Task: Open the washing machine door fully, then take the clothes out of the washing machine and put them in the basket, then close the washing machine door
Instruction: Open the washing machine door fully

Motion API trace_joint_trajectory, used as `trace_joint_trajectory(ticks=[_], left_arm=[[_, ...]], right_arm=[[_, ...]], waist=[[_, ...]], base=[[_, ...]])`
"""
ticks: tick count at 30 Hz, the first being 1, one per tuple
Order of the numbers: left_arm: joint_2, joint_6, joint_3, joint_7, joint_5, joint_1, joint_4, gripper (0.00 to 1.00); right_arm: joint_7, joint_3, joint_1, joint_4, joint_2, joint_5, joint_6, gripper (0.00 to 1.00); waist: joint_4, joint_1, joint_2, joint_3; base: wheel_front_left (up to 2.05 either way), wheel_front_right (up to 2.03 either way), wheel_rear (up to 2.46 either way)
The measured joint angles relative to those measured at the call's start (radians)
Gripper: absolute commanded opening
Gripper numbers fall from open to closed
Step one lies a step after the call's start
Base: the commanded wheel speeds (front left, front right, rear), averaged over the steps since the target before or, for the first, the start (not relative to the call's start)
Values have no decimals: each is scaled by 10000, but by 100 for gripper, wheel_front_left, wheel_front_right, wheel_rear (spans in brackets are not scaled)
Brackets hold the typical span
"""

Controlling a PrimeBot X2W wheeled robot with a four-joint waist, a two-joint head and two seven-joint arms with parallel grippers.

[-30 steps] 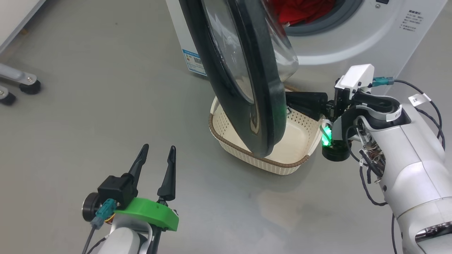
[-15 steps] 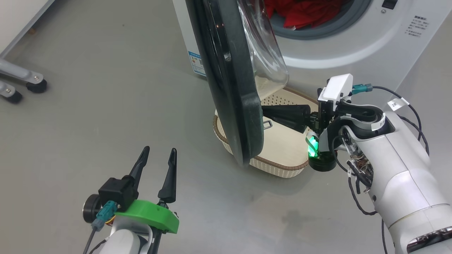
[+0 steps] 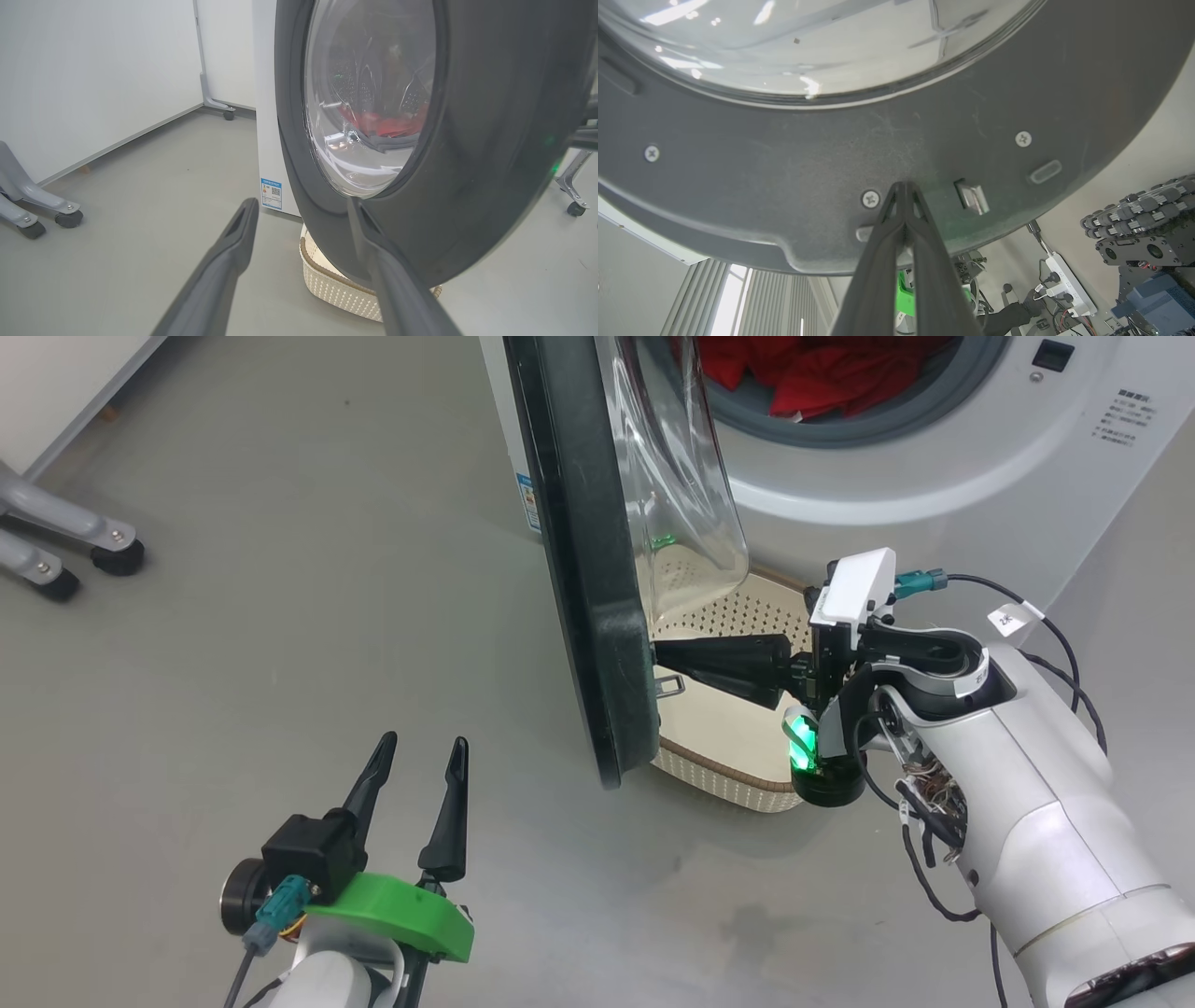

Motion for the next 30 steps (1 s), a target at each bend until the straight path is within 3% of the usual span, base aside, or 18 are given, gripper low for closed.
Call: trace_joint_trajectory(ticks=[9, 13, 16, 23, 24, 27, 30], left_arm=[[2, 35, 176, 0, 19, 51, -17, 100], [2, 73, 401, 0, 130, 110, -6, 100], [0, 73, 594, 0, 192, 150, 35, 100], [268, 58, 1231, 0, 637, 298, 238, 100], [268, 58, 1231, 0, 637, 298, 238, 100], [433, -8, 1450, 0, 702, 439, 280, 100], [481, -12, 1691, 0, 711, 593, 307, 100]], right_arm=[[-320, 196, 157, -280, 27, 282, -2, 0], [-895, 232, 206, -545, 69, -272, 50, 0], [-1379, 318, 299, -700, -105, -855, 454, 0], [-3030, 1189, 863, -1076, -1371, -3336, 1770, 0], [-3030, 1189, 863, -1076, -1371, -3336, 1770, 0], [-3940, 1804, 1199, -1264, -1987, -4821, 2257, 0], [-4882, 2161, 1765, -1432, -2474, -5935, 2307, 0]], waist=[[-125, 0, 0, -78], [-312, 0, 0, -206], [-487, 0, 0, -345], [-1043, 0, 0, -776], [-1043, 0, 0, -776], [-1354, 0, 0, -982], [-1696, 0, 0, -1184]], base=[[0, 0, 0], [0, 0, 0], [0, 0, 0], [0, 0, 0], [0, 0, 0], [0, 0, 0], [0, 0, 0]])
